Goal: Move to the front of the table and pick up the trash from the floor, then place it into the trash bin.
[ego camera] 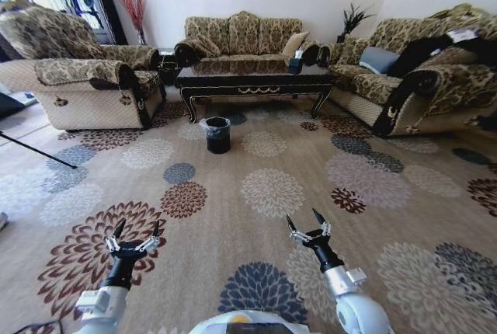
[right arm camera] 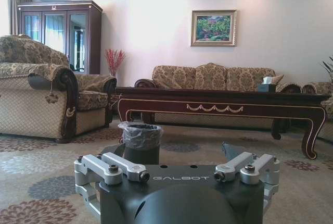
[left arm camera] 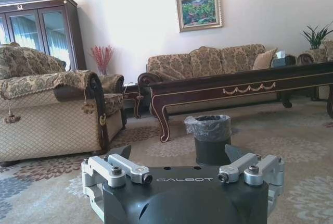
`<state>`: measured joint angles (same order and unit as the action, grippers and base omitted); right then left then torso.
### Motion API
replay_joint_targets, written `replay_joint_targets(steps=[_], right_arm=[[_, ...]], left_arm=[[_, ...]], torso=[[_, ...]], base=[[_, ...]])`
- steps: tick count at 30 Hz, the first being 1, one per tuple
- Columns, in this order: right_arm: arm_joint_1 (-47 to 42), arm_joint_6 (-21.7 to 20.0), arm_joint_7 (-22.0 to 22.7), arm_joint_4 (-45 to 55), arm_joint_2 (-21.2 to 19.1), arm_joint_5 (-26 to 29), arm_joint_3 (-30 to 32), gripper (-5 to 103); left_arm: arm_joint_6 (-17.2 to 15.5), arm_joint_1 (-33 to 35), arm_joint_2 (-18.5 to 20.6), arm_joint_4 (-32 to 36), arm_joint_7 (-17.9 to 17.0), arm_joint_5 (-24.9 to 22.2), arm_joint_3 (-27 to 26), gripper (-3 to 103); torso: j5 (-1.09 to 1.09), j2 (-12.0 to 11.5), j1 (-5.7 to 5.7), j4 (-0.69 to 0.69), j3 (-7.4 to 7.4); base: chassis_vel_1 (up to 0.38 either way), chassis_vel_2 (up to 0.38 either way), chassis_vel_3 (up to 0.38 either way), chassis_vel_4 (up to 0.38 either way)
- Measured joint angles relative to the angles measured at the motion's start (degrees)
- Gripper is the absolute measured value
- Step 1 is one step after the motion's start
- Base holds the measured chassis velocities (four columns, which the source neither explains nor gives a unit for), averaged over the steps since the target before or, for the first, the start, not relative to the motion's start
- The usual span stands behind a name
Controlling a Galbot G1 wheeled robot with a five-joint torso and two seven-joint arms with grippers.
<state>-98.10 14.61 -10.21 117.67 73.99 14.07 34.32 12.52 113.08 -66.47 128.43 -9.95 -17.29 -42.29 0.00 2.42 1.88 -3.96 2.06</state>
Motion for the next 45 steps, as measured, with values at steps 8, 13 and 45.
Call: replay_joint_targets(steps=[8,13,45], right_arm=[[0.0,0.0,0.0,0.0,0.0,0.0,0.0,100],[0.0,0.0,0.0,0.0,0.0,0.0,0.0,100],[0.0,0.0,0.0,0.0,0.0,0.0,0.0,100]], left_arm=[[0.0,0.0,0.0,0.0,0.0,0.0,0.0,100],[0.0,0.0,0.0,0.0,0.0,0.0,0.0,100],[0.0,0.0,0.0,0.0,0.0,0.0,0.0,100]], torso=[[0.0,2.2,0.11,0.0,2.05],[0.0,3.4,0.25,-0.01,3.02],[0.0,10.7,1.61,0.0,9.03]], base=[[0.0,0.0,0.0,0.0],[0.0,0.0,0.0,0.0],[0.0,0.0,0.0,0.0]])
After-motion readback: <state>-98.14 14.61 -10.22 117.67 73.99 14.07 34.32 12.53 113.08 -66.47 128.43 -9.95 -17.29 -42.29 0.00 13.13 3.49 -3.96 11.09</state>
